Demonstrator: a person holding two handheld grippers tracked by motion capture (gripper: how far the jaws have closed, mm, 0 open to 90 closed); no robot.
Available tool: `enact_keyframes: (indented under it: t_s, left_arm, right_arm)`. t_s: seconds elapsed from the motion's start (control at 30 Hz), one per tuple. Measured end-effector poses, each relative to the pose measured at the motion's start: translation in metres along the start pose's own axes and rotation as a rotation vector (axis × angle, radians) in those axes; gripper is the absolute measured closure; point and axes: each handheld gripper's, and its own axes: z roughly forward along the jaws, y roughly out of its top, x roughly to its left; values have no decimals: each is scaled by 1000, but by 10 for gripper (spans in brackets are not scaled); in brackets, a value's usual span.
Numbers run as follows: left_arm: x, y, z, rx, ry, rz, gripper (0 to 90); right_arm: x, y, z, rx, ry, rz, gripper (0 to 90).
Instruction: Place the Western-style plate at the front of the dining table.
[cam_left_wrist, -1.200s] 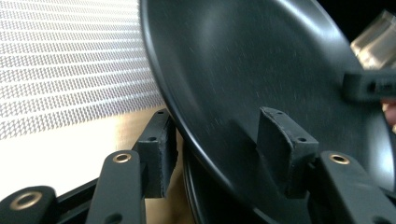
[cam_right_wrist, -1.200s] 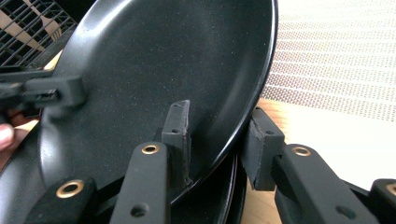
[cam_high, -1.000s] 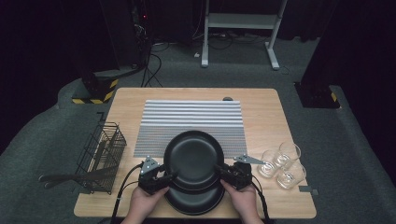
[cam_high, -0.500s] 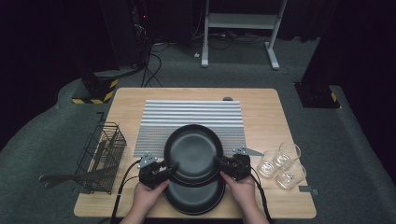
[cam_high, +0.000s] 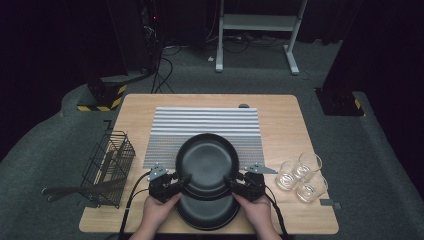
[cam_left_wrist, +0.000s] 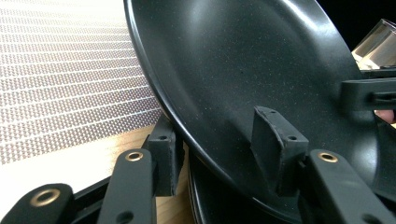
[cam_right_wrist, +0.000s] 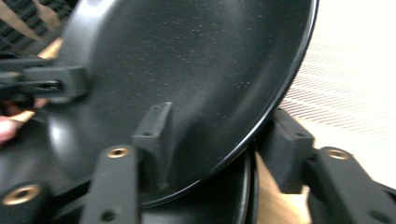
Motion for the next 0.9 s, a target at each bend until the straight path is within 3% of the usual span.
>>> enact_keyframes:
  t_s: [0.07, 0.17, 0.37, 0.5, 0.63, 0.77, 0.9]
  left_arm:
    - [0, 0, -1, 6, -2, 0, 543]
    - [-3, -2, -2, 14, -4, 3, 539]
    - [-5, -1, -2, 21, 11, 12, 527]
    - [-5, 5, 0, 53, 22, 11, 526]
    - [-4, 8, 3, 51, 31, 18, 526]
    - [-1, 4, 5, 13, 10, 14, 534]
    - [-1, 2, 4, 7, 2, 6, 539]
  right_arm:
    - [-1, 0, 1, 1, 5, 17, 539]
    - [2, 0, 0, -18, -18, -8, 568]
    - [-1, 0, -1, -29, -6, 23, 600]
    - [-2, 3, -1, -17, -5, 16, 599]
    - [-6, 7, 1, -20, 1, -5, 601]
    - [-12, 6, 2, -34, 33, -9, 609]
    - [-12, 5, 2, -32, 39, -14, 595]
